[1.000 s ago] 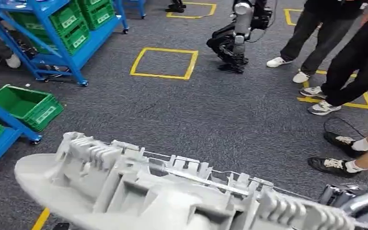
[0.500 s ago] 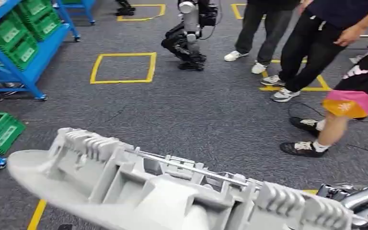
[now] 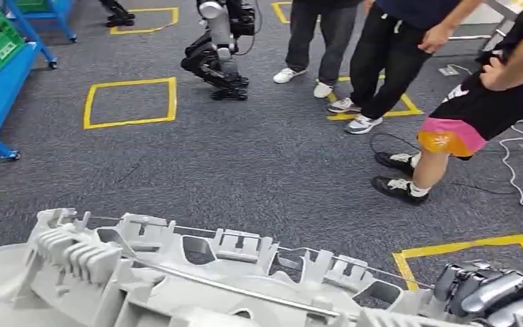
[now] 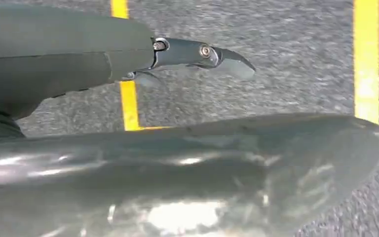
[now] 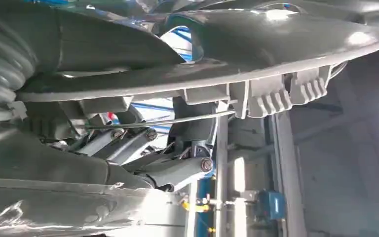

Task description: Take the parts from the cabinet and place them on the table.

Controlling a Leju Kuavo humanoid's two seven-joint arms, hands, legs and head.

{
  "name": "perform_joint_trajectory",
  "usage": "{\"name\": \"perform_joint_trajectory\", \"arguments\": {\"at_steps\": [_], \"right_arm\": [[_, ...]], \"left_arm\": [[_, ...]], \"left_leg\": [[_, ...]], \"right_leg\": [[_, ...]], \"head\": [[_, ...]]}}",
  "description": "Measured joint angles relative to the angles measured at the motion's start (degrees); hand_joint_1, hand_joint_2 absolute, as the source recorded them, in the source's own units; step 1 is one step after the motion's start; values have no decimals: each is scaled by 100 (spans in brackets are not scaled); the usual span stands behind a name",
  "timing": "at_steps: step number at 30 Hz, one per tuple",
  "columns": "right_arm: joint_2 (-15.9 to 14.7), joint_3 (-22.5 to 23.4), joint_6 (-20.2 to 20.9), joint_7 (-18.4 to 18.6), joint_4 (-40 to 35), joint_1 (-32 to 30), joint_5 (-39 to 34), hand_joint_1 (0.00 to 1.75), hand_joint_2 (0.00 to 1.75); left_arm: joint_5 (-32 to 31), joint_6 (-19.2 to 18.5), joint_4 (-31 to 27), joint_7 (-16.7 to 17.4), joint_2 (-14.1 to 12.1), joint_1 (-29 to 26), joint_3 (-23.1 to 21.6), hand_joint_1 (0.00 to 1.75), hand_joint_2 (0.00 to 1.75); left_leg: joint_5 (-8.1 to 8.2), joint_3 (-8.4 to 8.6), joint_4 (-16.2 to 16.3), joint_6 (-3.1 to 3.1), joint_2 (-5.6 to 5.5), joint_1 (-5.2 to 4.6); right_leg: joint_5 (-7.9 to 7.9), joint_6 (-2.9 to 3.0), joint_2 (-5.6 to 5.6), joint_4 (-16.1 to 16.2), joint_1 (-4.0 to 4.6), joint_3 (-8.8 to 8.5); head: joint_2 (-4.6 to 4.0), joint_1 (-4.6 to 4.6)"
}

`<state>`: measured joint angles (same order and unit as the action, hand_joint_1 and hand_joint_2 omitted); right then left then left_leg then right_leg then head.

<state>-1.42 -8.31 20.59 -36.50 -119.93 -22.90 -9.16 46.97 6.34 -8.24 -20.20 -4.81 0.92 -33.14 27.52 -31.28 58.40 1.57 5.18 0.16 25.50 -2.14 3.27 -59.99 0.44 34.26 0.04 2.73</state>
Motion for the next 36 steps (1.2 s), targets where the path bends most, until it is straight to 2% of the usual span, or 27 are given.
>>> {"name": "perform_joint_trajectory", "arguments": {"at_steps": [3,4,5,6,8,9,10,11,12,13,14,15,18,19,20,21,22,23,24,25,26,28,29,30,34,35,36], "right_arm": [[-2,0,-11,-72,79,1,-46,175,175],[-2,2,-29,-85,103,-3,-41,175,175],[2,7,-53,-105,127,-9,-39,175,175],[13,7,-79,-129,153,1,-35,175,175],[37,9,-113,-162,190,-19,20,175,175],[37,9,-149,-173,208,-35,62,175,175],[39,11,-190,-179,221,-51,125,175,175],[39,11,-253,-183,225,-64,199,175,175],[39,11,-312,-183,225,-73,262,175,175],[39,11,-370,-181,225,-82,319,175,175],[37,9,-420,-181,223,-87,361,175,175],[37,4,-461,-170,221,-84,380,175,175],[22,2,-511,-120,205,-133,352,175,175],[11,4,-516,-100,205,-131,332,175,175],[-7,2,-514,-78,203,-128,308,175,175],[-31,-7,-509,-61,203,-97,289,175,175],[-41,-7,-509,-44,203,-74,263,175,175],[-55,-9,-507,-26,203,-59,234,175,175],[-66,-15,-503,-13,205,-49,212,175,175],[-79,-22,-498,-4,207,-46,201,175,175],[-85,-26,-498,2,208,-45,199,175,175],[-105,-28,-498,9,208,-34,199,175,175],[-114,-33,-498,31,208,-15,190,175,175],[-125,-46,-503,68,208,27,179,175,175],[-162,-107,-566,238,205,95,157,175,175],[-166,-127,-577,262,190,83,164,175,175],[-177,-147,-584,276,186,105,162,175,175]], "left_arm": [[-28,-20,0,-63,-17,38,-24,0,0],[-35,-31,0,-92,-22,52,-28,0,0],[-39,-53,0,-122,-33,65,-33,0,0],[-44,-61,0,-133,-39,69,-37,0,0],[-37,-68,0,-142,-102,30,-44,0,0],[-33,-79,2,-144,-114,10,-52,0,0],[-33,-79,2,-144,-127,-1,-66,0,0],[-35,-79,2,-140,-133,4,-76,0,0],[-39,-79,2,-116,-144,15,-89,0,0],[-46,-79,0,-98,-149,26,-109,0,0],[-50,-79,2,-85,-146,28,-138,0,0],[-50,-76,2,-72,-142,39,-166,0,0],[-48,-66,0,-43,-127,77,-190,0,0],[-48,-63,0,-39,-114,98,-203,0,0],[-50,-63,0,-35,-109,118,-214,0,0],[-50,-63,0,-33,-107,116,-219,0,0],[-52,-61,0,-13,-101,102,-227,0,0],[-57,-59,0,-6,-100,84,-247,0,0],[-59,-59,0,-6,-100,72,-267,0,0],[-59,-59,0,-6,-94,74,-280,0,0],[-61,-59,0,-6,-87,83,-291,0,0],[-63,-59,0,-6,-61,99,-317,0,0],[-70,-59,0,-6,-57,99,-319,0,0],[-74,-59,0,-6,-55,101,-323,0,0],[-72,-77,-2,5,-6,134,-348,0,0],[-72,-81,-4,11,7,142,-352,0,0],[-81,-85,-4,11,26,148,-358,0,0]], "left_leg": [[-18,40,-56,102,153,40],[15,46,-33,152,88,53],[122,0,89,160,-226,61],[331,-150,401,159,-387,58],[745,-600,1307,169,-458,57],[815,-776,1614,171,-463,53],[717,-823,1644,173,-464,56],[502,-757,1437,175,-469,63],[210,-573,1010,180,-491,73],[-48,-344,525,201,-602,97],[-181,-159,135,235,-875,147],[-82,-85,-84,207,-991,161],[-80,-93,-30,77,-821,96],[-104,-92,-55,24,-740,127],[-102,-84,-56,-18,-687,118],[-92,-79,-56,-57,-633,103],[-84,-73,-55,-71,-556,88],[-77,-71,-55,-80,-473,74],[-71,-70,-53,-84,-395,64],[-61,-64,-53,-89,-326,55],[-47,-48,-53,-84,-266,48],[-5,20,-53,-61,-144,40],[21,62,-53,-38,-99,30],[56,80,-38,1,-55,-14],[74,140,-88,126,169,3],[120,142,-43,162,3,32],[269,44,164,166,-276,36]], "right_leg": [[-14,100,-181,8,54,68],[-66,151,-242,95,-5,-22],[-85,173,-305,122,-9,-46],[-90,189,-341,125,-13,-41],[-86,200,-484,124,-13,-36],[-87,201,-562,123,-13,-35],[-88,199,-653,123,-19,-39],[-88,193,-734,119,-30,-43],[-88,176,-812,116,-45,-51],[-86,152,-883,106,-65,-57],[-77,110,-950,85,-73,-42],[-48,65,-1028,-5,-43,21],[-101,-27,-1193,88,-101,87],[-92,-50,-1188,66,-112,92],[-15,-60,-816,-56,-77,127],[199,-83,-555,-371,-65,269],[447,-98,-437,-845,-70,495],[662,-104,-396,-1332,-76,737],[781,-109,-382,-1686,-77,916],[757,-105,-379,-1783,-77,973],[613,-95,-375,-1625,-76,886],[106,-51,-273,-630,-64,346],[-65,-19,9,-133,-37,62],[8,6,167,-31,11,23],[-35,131,-147,21,21,39],[-64,157,-212,67,-20,5],[-76,185,-254,81,-32,-3]], "head": [[0,4],[2,2],[0,-13],[0,-26],[0,-37],[0,-44],[0,-48],[0,-50],[0,-48],[0,-53],[0,-55],[0,-70],[0,-61],[2,-70],[2,-48],[2,-20],[2,-20],[0,-20],[0,-22],[0,-22],[2,-22],[0,-22],[2,-18],[2,-15],[0,-11],[0,-22],[0,-50]]}}
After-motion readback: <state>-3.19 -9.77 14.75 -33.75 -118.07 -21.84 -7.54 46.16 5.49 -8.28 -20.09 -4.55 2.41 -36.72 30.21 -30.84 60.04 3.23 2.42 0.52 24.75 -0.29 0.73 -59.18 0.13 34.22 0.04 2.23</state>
